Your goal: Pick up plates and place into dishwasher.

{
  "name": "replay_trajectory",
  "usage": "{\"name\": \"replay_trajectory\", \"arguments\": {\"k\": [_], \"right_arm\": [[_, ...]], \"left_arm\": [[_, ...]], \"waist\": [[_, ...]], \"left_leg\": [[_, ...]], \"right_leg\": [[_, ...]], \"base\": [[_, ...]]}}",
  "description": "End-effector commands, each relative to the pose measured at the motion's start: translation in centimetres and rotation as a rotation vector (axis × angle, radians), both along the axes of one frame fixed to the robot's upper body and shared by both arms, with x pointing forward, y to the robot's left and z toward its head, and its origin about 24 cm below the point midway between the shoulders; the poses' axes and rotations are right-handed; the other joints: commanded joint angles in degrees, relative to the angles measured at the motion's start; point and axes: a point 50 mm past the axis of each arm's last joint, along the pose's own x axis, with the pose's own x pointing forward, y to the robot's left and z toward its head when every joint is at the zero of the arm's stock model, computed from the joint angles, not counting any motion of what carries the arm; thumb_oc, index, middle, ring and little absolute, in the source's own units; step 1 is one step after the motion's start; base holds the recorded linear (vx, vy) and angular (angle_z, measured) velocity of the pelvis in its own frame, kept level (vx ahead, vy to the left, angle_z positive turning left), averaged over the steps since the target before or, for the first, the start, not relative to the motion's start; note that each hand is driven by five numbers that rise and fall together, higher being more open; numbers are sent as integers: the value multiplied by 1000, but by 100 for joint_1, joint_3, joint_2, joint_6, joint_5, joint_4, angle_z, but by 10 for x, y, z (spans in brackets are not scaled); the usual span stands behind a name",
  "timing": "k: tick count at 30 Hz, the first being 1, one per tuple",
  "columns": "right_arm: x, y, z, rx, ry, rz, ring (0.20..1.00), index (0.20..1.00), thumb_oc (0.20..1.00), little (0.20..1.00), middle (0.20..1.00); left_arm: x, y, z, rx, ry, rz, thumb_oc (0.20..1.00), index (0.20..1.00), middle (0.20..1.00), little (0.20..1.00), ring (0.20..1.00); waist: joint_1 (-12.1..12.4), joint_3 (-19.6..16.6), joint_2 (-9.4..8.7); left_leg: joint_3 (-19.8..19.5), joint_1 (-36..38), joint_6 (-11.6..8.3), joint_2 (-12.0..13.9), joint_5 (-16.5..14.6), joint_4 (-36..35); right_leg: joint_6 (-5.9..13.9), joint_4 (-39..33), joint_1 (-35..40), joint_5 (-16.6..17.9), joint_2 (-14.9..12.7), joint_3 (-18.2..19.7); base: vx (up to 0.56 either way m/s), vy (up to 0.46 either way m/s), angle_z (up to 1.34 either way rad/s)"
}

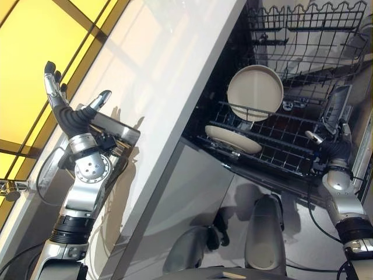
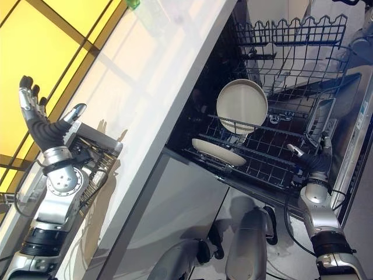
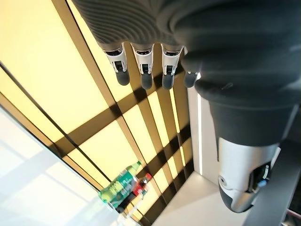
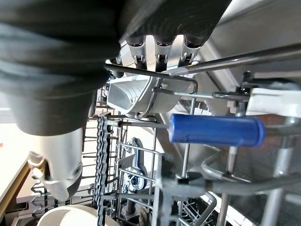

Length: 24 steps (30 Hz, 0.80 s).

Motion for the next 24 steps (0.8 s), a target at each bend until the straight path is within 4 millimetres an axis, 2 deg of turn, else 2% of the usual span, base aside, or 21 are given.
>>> {"name": "replay_trajectory", "arguments": {"k": [1,10,14,20,24], "right_arm": [[34,76,6,-8,-34,345,1000,1000,1000,1000,1000],[51,111,23,-32,-68,447,1000,1000,1000,1000,1000],[56,121,25,-21,-56,470,1000,1000,1000,1000,1000],[59,122,20,-8,-18,457,1000,1000,1000,1000,1000],[62,118,26,-2,-19,439,1000,1000,1000,1000,1000]], "left_arm": [[0,1,25,5,-106,-11,1000,1000,1000,1000,1000],[-2,0,16,6,-77,-27,1000,1000,1000,1000,1000],[-3,2,8,3,-35,-34,1000,1000,1000,1000,1000],[-7,5,-7,9,31,-39,1000,1000,1000,1000,1000],[-13,10,-14,23,69,-40,1000,1000,1000,1000,1000]], "waist": [[525,-46,-37],[901,-229,55],[1086,-408,27],[1347,-673,-65],[1555,-770,-144]], "left_leg": [[-313,-472,140,-30,-2,447],[-364,-391,207,-253,-122,528],[-416,-313,228,-328,-233,612],[-494,-142,243,-401,-330,620],[-561,-131,231,-448,-392,711]], "right_leg": [[128,-26,516,-150,-472,106],[98,-155,963,-95,-753,-137],[79,-185,1218,-110,-864,-315],[83,-377,1699,-122,-991,-656],[71,-437,1918,-128,-1038,-910]], "base": [[84,32,6],[138,55,19],[183,63,31],[194,55,34],[135,9,37]]}}
